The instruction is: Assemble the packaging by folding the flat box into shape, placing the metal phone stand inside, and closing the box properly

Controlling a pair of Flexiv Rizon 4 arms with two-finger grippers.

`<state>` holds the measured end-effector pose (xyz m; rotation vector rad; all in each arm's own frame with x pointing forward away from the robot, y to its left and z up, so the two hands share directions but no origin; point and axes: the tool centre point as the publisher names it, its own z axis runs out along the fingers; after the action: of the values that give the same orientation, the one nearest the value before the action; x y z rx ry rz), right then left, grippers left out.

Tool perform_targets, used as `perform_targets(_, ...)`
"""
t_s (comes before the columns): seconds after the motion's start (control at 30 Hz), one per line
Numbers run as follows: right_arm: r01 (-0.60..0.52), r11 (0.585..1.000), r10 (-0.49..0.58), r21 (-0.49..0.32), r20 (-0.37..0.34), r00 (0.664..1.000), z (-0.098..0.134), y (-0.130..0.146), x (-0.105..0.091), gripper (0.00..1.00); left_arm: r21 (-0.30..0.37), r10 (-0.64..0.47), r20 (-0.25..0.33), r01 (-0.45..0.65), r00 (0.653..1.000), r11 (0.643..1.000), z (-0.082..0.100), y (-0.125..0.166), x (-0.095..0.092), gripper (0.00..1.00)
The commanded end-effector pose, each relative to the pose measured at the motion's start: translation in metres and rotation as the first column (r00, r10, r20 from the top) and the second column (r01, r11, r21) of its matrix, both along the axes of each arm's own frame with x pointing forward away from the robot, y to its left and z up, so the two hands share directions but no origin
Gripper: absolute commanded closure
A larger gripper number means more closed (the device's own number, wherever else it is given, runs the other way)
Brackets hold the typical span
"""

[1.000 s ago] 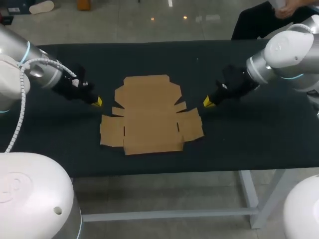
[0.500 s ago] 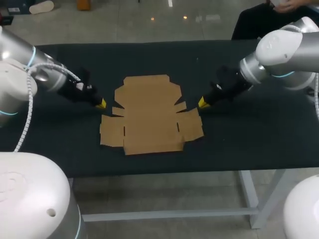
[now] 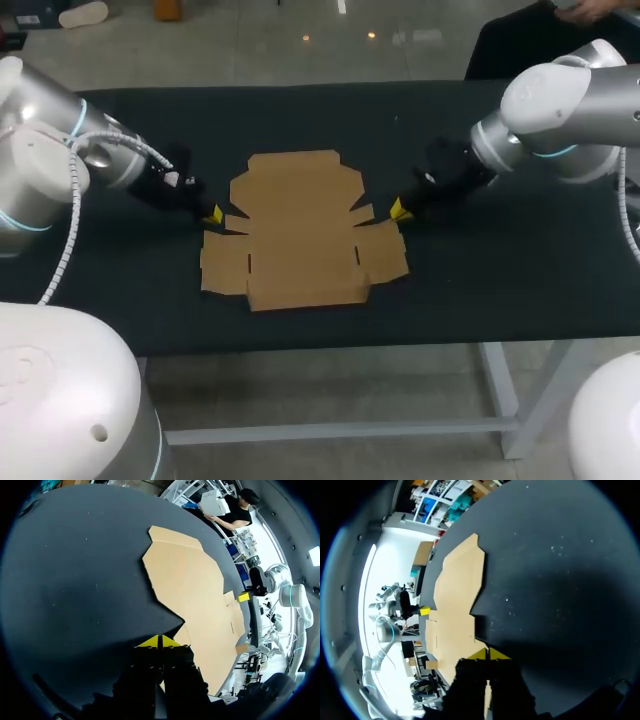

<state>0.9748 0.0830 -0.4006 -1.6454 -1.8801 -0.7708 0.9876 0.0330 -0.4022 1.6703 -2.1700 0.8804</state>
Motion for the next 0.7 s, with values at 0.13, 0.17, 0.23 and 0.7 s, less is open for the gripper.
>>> perform_targets(0.13, -0.003, 1.0, 0.003, -0.006, -0.006, 1.0, -0.0045, 0.0062, 0.0019, 1.0, -0.003, -0.012, -0.016, 0.012, 1.0, 1.0, -0.0047, -0.0001, 0.0005, 1.0)
perform_targets(0.17, -0.001, 1.0, 0.001, -0.011, -0.007, 1.0, -0.0051, 0.0073, 0.002, 1.0, -0.003, -0.012, -0.017, 0.012, 1.0, 1.0, -0.0052, -0.0003, 0.0, 1.0)
perform_targets(0.23, -0.002, 1.0, 0.002, -0.014, -0.008, 1.0, -0.0056, 0.009, 0.0018, 1.0, -0.005, -0.016, -0.02, 0.016, 1.0, 1.0, -0.0059, -0.0011, -0.0013, 1.0)
perform_targets(0.7, 0.007, 1.0, -0.007, -0.023, 0.006, 1.0, -0.0037, 0.0115, 0.0007, 1.0, -0.012, -0.041, -0.012, 0.04, 0.999, 0.999, -0.0022, -0.0052, -0.0052, 1.0)
